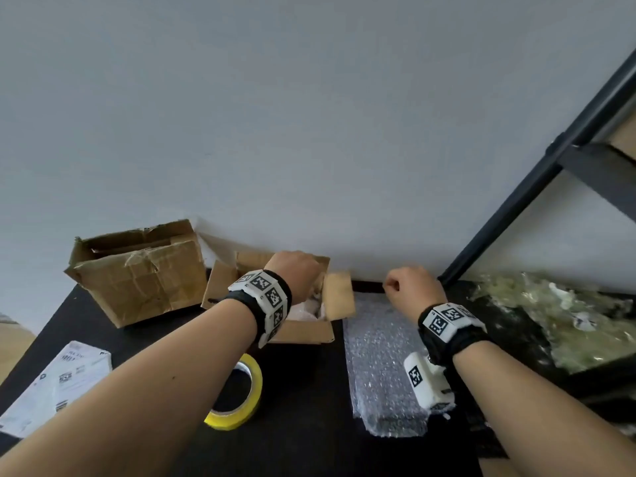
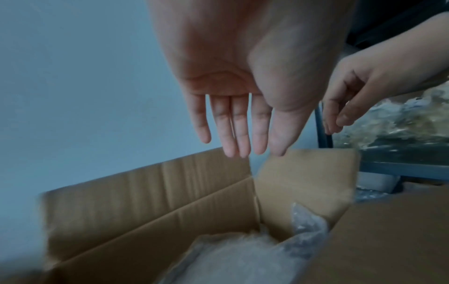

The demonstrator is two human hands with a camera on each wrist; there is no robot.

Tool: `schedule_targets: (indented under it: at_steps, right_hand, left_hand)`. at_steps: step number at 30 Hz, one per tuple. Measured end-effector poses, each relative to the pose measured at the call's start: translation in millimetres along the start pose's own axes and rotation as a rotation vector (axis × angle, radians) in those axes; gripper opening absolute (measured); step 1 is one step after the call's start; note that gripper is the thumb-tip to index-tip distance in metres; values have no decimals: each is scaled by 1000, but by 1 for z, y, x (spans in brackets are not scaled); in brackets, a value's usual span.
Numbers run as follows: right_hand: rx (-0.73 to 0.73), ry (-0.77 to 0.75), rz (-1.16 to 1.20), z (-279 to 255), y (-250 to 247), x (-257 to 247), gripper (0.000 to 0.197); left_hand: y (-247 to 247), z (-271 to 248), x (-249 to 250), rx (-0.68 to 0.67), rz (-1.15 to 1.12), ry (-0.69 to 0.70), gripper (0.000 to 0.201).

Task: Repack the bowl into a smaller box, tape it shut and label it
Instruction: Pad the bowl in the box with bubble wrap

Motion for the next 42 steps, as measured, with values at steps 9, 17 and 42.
schedule_targets:
  at_steps: [9,17,42]
  right_hand:
    - [-4,269,169,-33,-12,88,21]
    - [-268,357,123,-34,37,135,26]
    - [-94,532,250,-1,65,180,13]
  left_hand:
    - [-30,37,81,88,-166,99,33]
    - [-7,63,134,-20,-263,131,46]
    - [63,97,161,-331,-295,7,41]
Point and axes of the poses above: each hand's wrist, its own z-axis towards the middle knuckle, its own y-axis out of the palm, x = y × z, the point moved 7 cm from there along z, towards the middle knuckle, and after that the axes turned 14 degrees about z, right-handed, at the moved point
